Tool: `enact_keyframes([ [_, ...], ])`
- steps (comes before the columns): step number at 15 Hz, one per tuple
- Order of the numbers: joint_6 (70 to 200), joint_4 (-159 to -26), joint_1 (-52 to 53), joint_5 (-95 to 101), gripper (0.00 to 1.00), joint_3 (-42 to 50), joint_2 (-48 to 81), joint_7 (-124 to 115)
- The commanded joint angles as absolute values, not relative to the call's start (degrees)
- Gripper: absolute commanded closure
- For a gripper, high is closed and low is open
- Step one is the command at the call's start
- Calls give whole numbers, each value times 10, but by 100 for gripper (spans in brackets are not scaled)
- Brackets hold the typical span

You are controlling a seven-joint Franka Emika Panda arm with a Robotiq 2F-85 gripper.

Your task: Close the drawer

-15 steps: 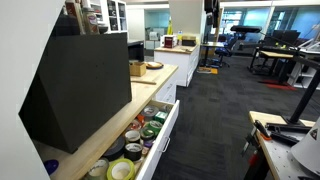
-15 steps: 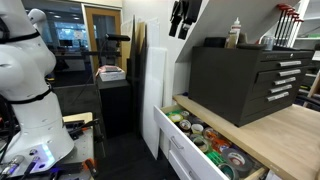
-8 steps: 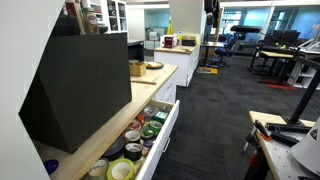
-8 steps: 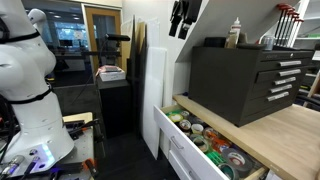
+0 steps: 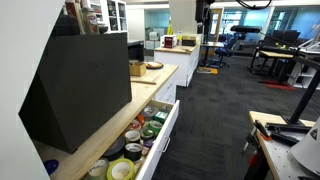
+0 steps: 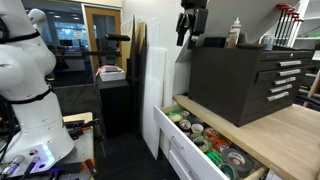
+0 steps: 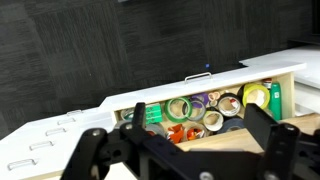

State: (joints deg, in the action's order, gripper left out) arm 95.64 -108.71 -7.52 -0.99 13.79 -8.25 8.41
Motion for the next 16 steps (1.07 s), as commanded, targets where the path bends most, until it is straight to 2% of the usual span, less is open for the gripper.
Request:
enact_keyframes([
  [1,1052,-1161,-83,1,0,121,-95,58],
  [9,1138,-1276,-70,37,0,87,-78,79],
  [16,1117,-1273,-69,38,0,80,-66,81],
])
